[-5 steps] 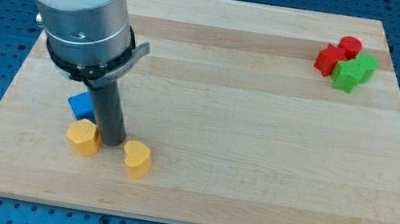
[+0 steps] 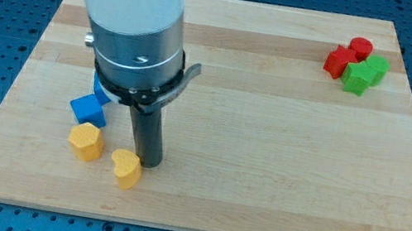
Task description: Push the yellow heart to the bottom of the yellow hexagon
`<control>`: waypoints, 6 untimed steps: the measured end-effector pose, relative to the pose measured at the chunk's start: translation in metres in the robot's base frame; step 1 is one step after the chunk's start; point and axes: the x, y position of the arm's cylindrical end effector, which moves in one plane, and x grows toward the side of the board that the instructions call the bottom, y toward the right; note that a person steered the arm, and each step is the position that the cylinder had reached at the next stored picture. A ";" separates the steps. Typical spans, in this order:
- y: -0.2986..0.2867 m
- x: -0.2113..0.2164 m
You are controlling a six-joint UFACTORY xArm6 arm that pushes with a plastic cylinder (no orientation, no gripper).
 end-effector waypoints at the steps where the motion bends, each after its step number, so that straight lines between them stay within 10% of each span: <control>1: -0.021 0.012; 6: 0.001 0.024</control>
